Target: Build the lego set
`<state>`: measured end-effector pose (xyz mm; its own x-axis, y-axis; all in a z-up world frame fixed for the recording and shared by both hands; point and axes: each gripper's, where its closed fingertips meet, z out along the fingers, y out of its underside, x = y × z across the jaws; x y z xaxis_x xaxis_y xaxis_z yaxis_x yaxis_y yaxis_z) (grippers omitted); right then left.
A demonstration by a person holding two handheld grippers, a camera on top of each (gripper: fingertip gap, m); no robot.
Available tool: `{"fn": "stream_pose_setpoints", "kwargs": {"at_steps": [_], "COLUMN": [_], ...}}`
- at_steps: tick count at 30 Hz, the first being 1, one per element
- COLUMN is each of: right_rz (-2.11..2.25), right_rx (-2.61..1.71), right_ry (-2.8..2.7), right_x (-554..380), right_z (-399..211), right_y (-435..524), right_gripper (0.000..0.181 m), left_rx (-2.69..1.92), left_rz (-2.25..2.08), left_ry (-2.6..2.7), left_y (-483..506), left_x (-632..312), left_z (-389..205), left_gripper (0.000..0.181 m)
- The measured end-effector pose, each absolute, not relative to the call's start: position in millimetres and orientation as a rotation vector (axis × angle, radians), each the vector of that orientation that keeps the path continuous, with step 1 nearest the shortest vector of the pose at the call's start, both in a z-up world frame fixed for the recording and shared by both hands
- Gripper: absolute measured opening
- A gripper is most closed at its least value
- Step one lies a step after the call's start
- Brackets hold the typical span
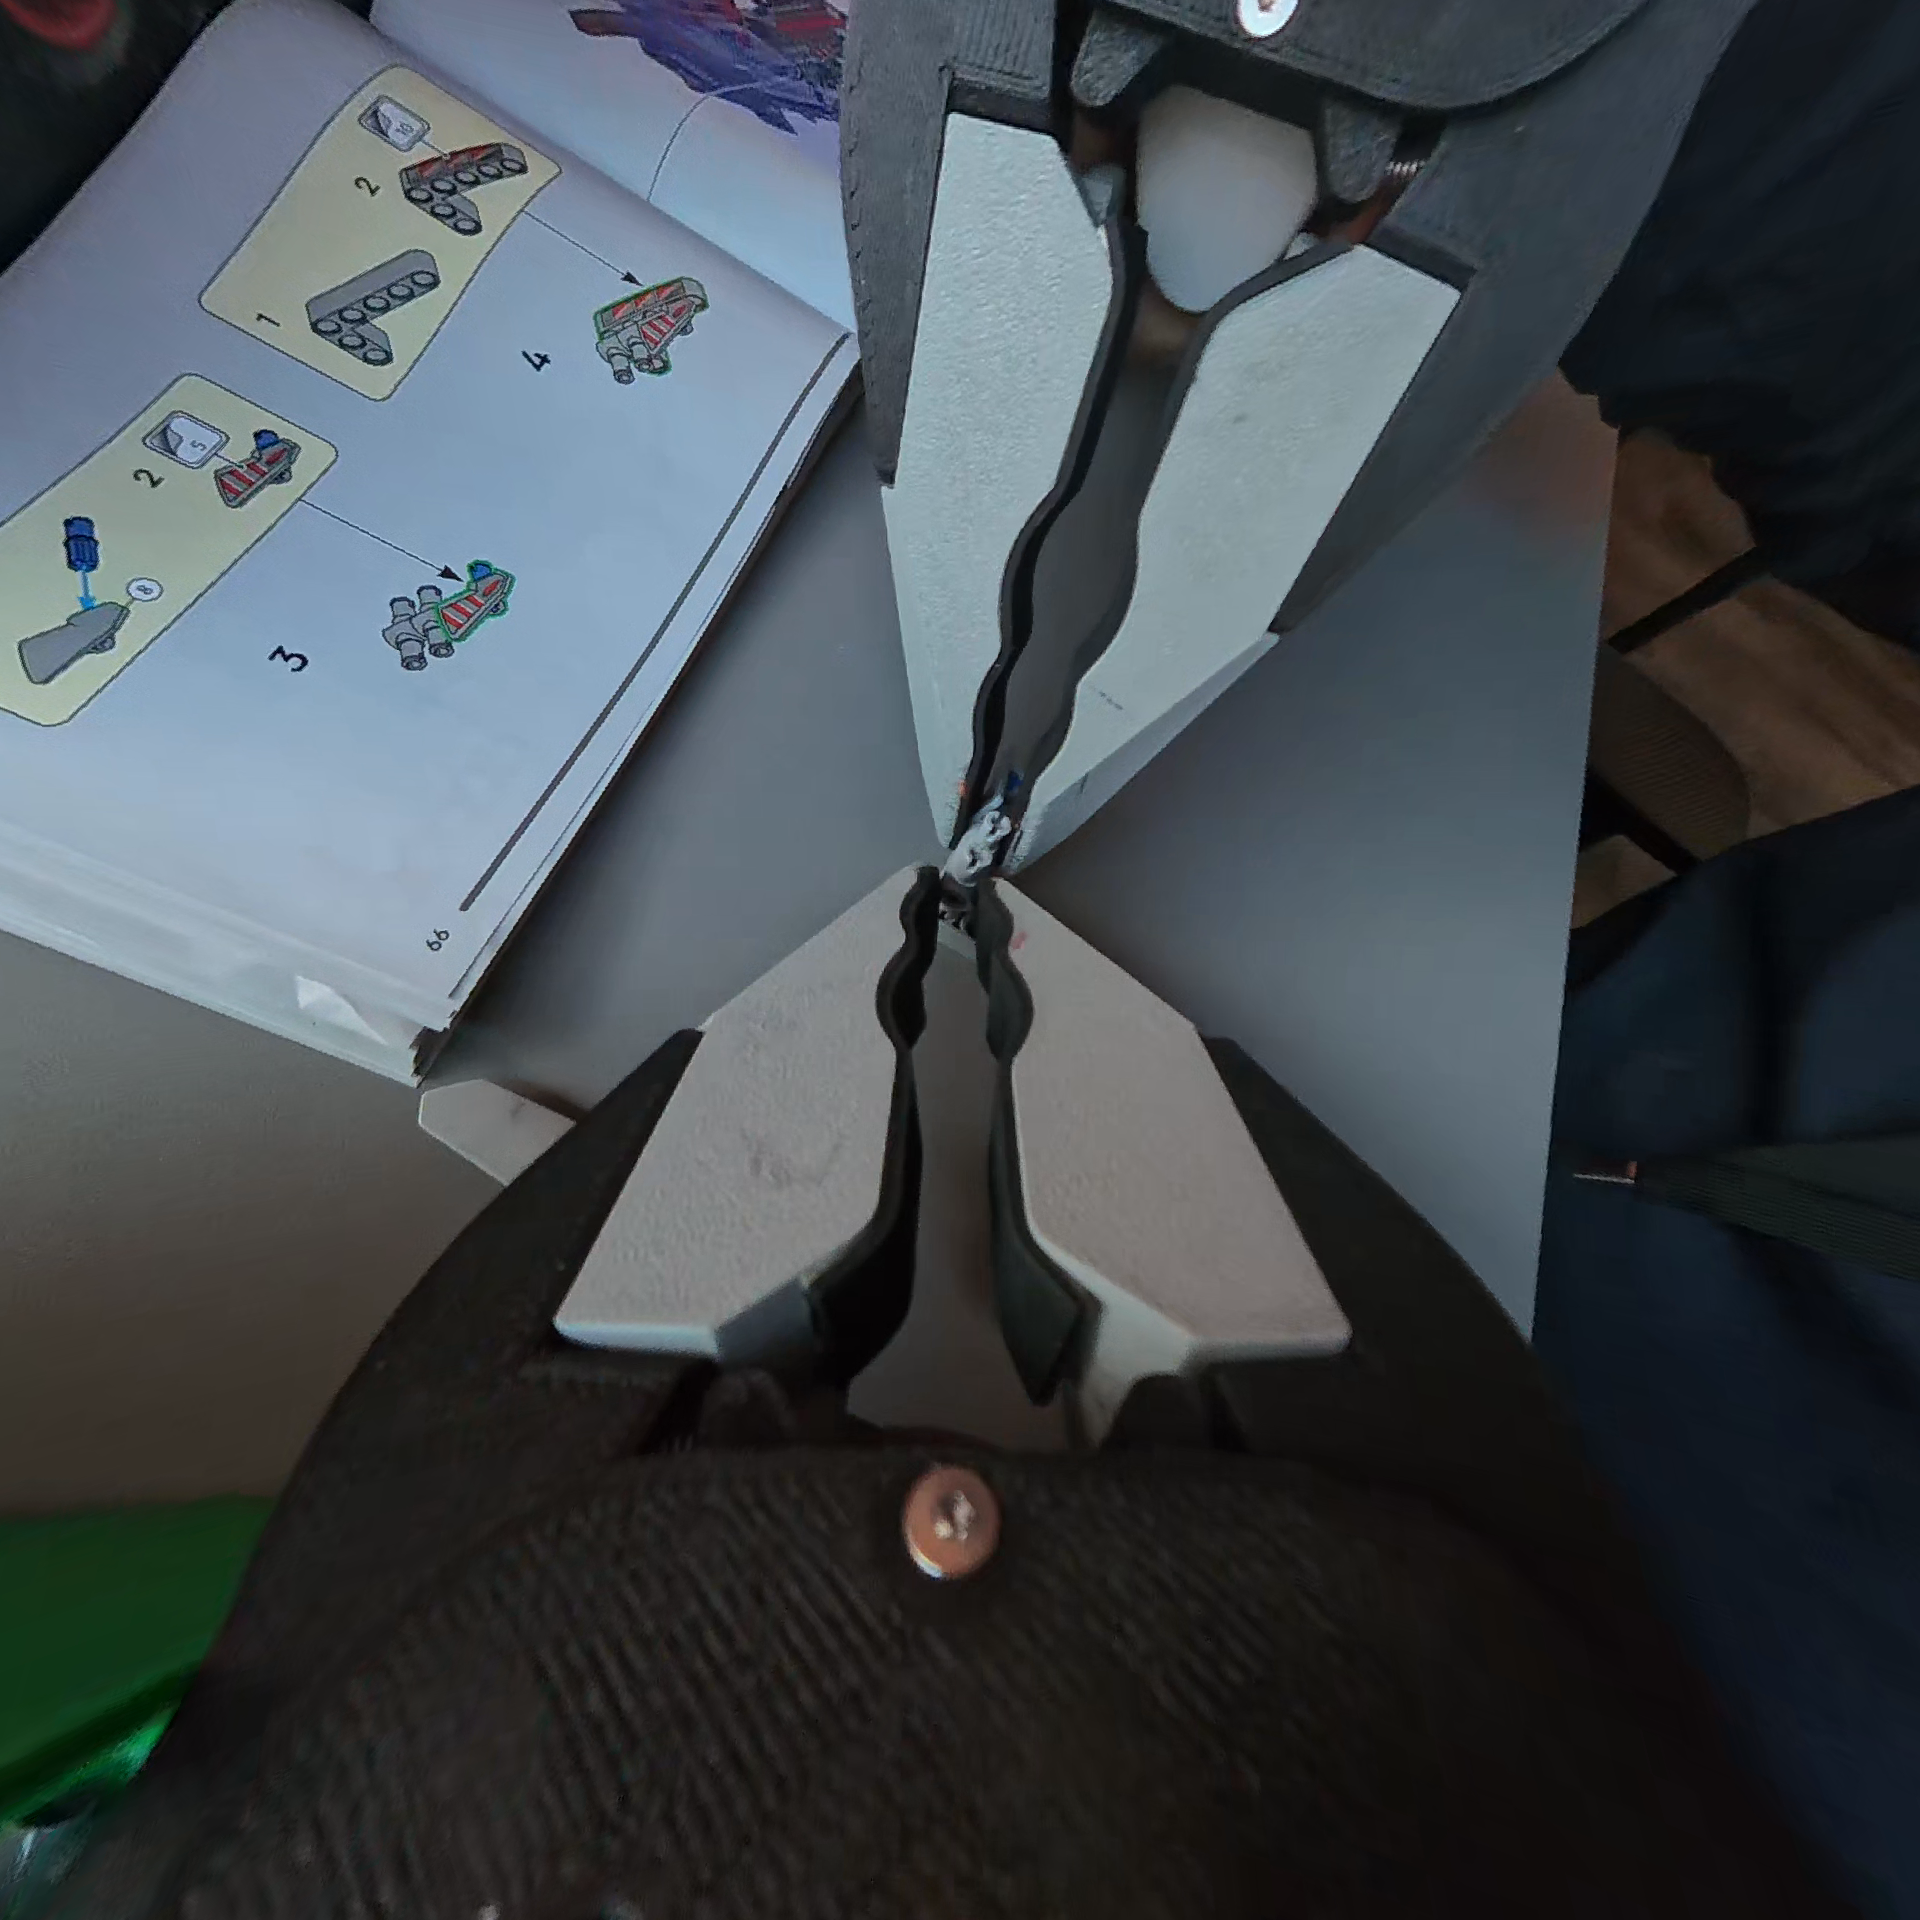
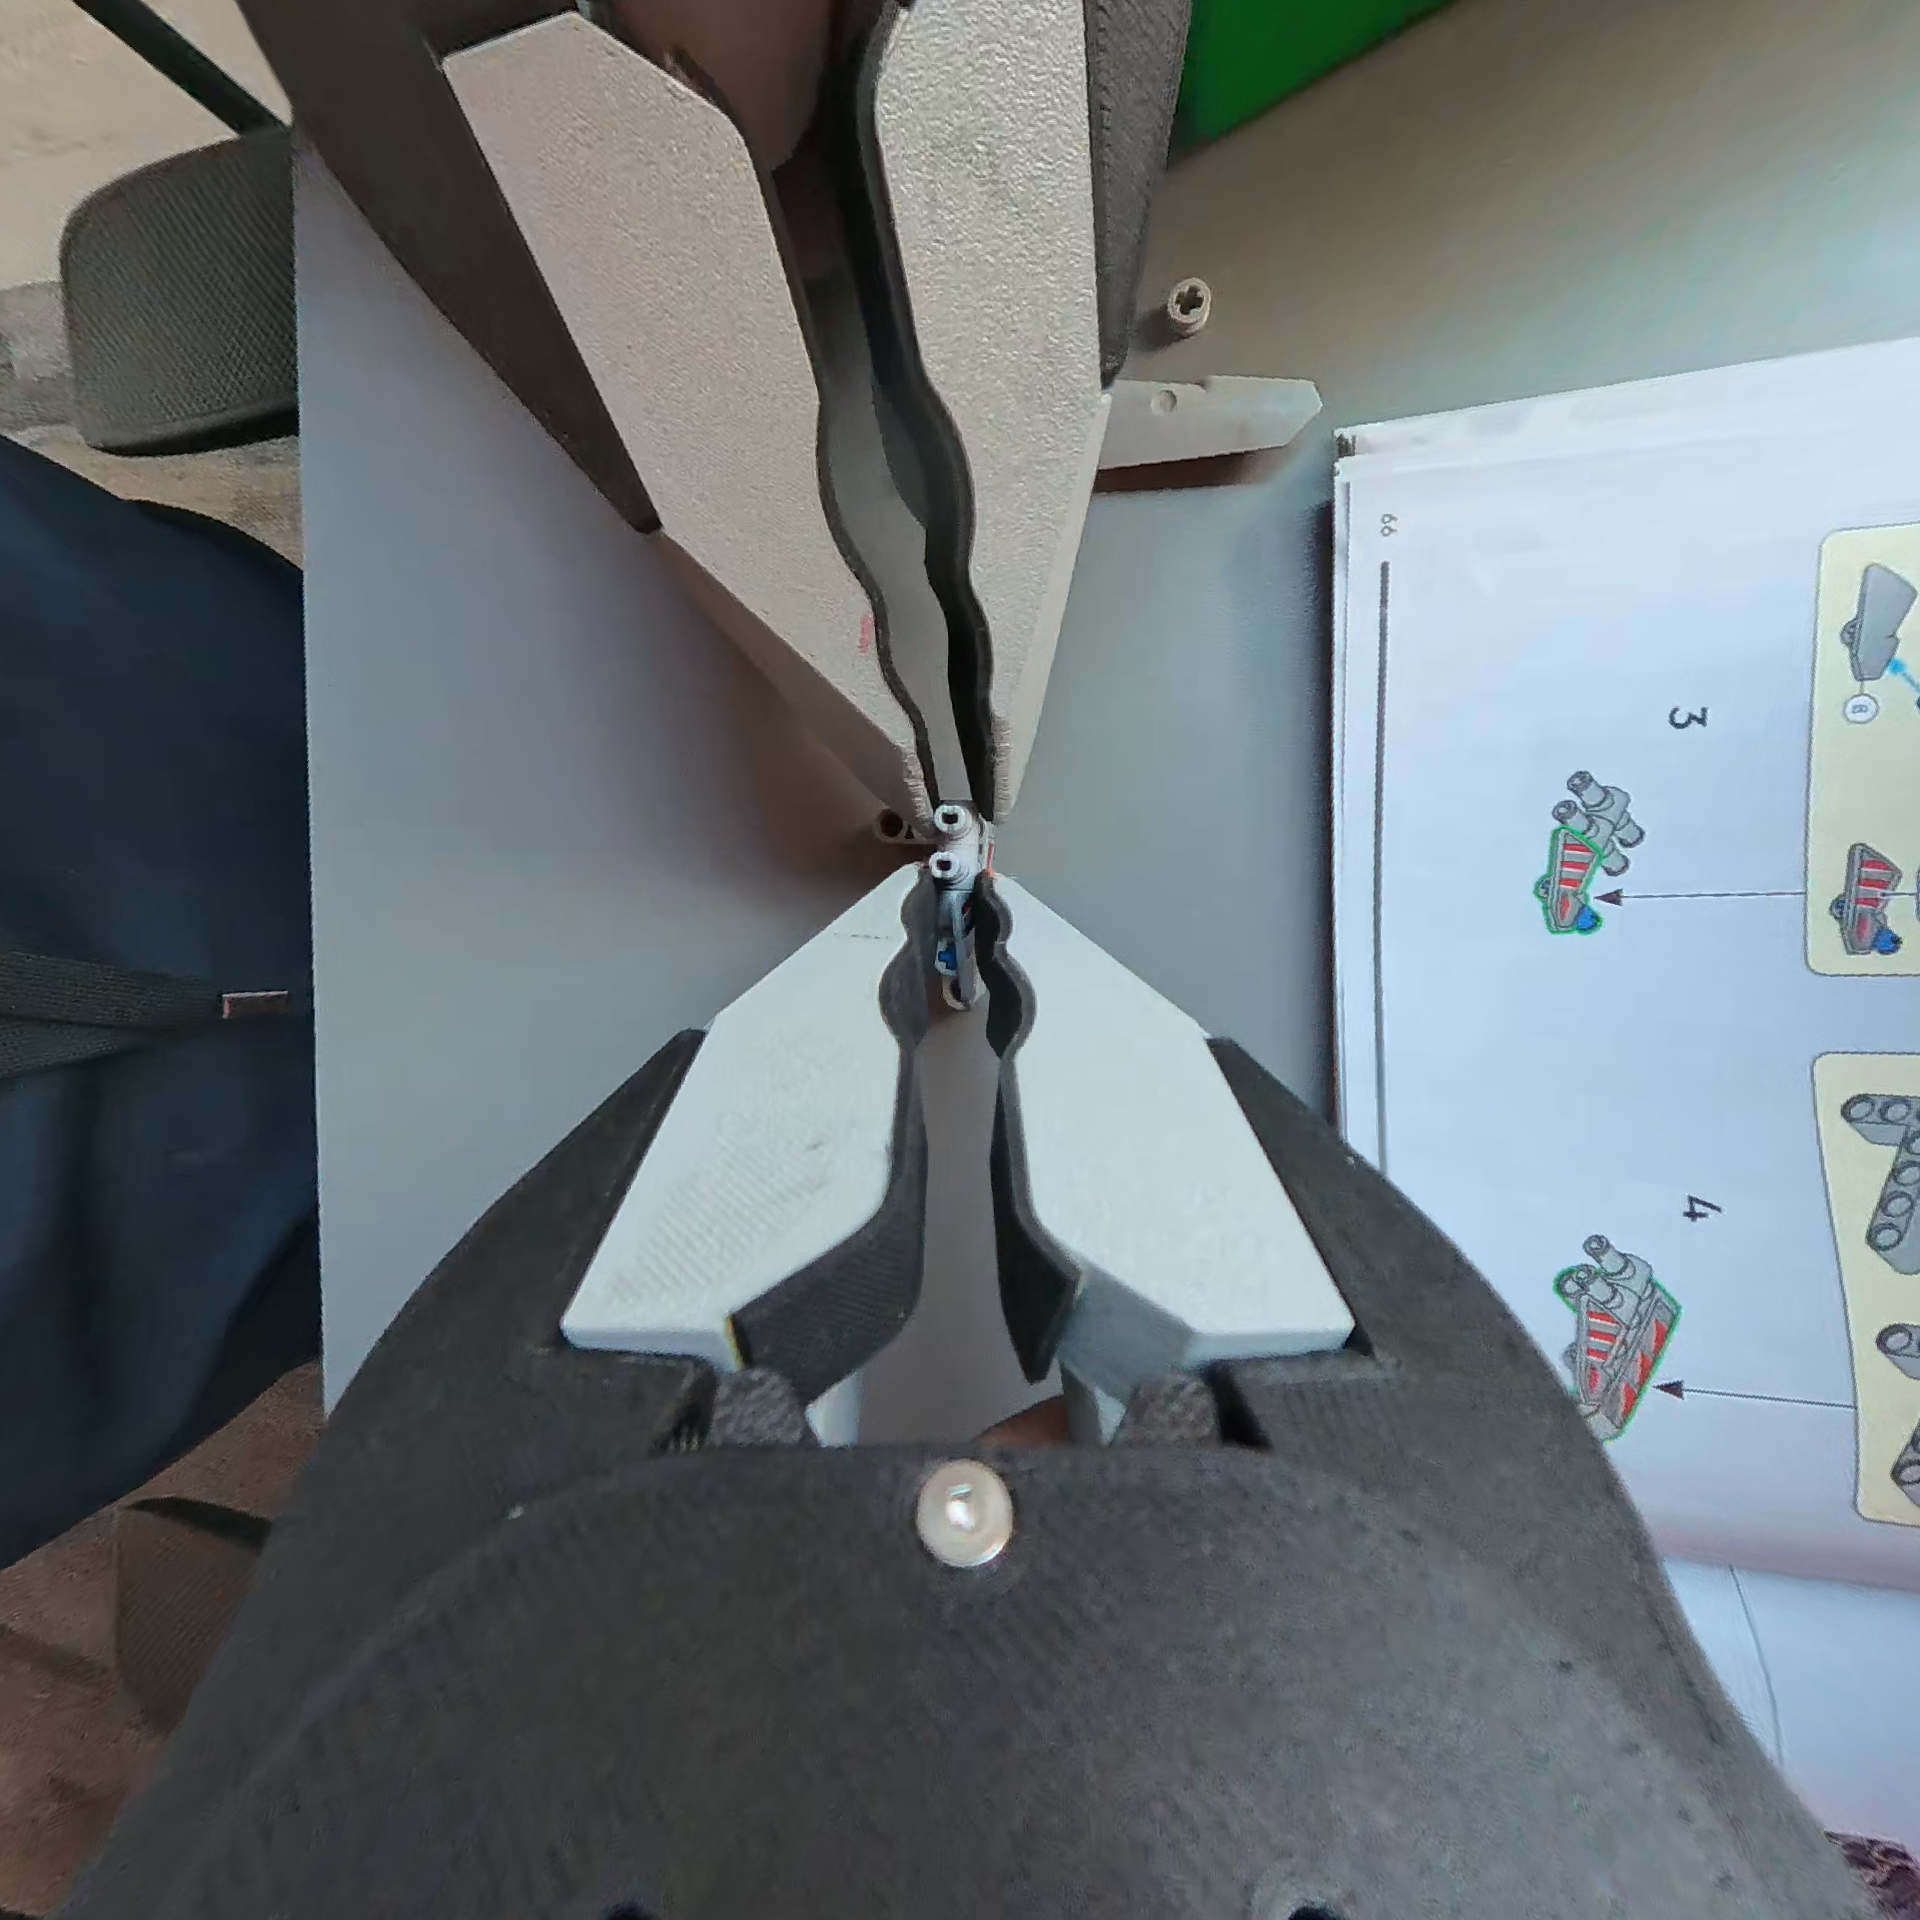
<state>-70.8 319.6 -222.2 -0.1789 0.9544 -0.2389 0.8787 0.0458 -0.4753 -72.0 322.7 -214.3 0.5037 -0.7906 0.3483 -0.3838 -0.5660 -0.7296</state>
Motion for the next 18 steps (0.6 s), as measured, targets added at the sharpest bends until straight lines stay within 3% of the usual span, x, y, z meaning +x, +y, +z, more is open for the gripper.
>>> {"fn": "stream_pose_setpoints", "kwargs": {"at_steps": [18], "right_rz": [0.844], "right_rx": [-2.009], "right_ry": [-2.079], "right_x": [-71.8], "right_z": [-220.9], "right_y": [321.4], "right_gripper": [0.004], "left_rx": [-2.152], "left_rz": [-0.904], "left_ry": [0.934], "left_y": [325.6], "left_x": [-72.9], "left_z": [-213.6], "left_gripper": [0.005]}}
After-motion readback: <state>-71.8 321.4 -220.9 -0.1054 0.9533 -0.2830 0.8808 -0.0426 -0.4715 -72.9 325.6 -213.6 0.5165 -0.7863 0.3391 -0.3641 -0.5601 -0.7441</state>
